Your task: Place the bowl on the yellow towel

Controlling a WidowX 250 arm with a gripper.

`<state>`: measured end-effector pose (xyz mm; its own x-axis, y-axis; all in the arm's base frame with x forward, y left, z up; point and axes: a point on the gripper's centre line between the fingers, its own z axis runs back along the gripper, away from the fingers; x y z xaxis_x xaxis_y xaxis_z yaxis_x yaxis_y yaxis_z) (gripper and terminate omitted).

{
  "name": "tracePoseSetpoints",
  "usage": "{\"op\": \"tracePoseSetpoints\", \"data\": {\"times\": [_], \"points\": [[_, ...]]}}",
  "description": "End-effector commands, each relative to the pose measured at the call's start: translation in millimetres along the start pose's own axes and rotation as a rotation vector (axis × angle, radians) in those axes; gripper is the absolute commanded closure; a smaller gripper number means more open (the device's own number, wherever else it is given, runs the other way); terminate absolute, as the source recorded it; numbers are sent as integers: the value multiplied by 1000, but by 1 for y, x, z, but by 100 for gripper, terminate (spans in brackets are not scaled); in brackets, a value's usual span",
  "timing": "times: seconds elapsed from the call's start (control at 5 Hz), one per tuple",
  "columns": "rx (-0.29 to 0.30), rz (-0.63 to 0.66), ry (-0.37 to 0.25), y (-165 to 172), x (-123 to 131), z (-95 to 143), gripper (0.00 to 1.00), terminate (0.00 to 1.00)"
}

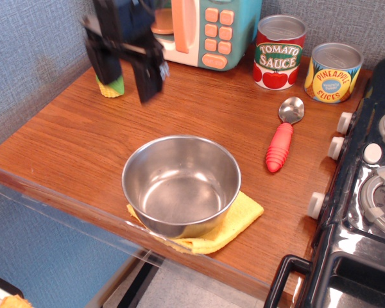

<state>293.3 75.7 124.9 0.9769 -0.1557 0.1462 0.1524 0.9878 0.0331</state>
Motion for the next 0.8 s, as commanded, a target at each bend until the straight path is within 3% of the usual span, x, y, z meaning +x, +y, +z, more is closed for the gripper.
{"op": "tracePoseSetpoints", "data": {"times": [0.0, 0.2, 0.4, 0.6], "points": [[97, 100, -30, 37, 1, 15, 0, 0], [55, 73, 32, 41, 1, 3, 0, 0], [55, 73, 32, 41, 1, 3, 0, 0], [55, 73, 32, 41, 1, 3, 0, 100]]}}
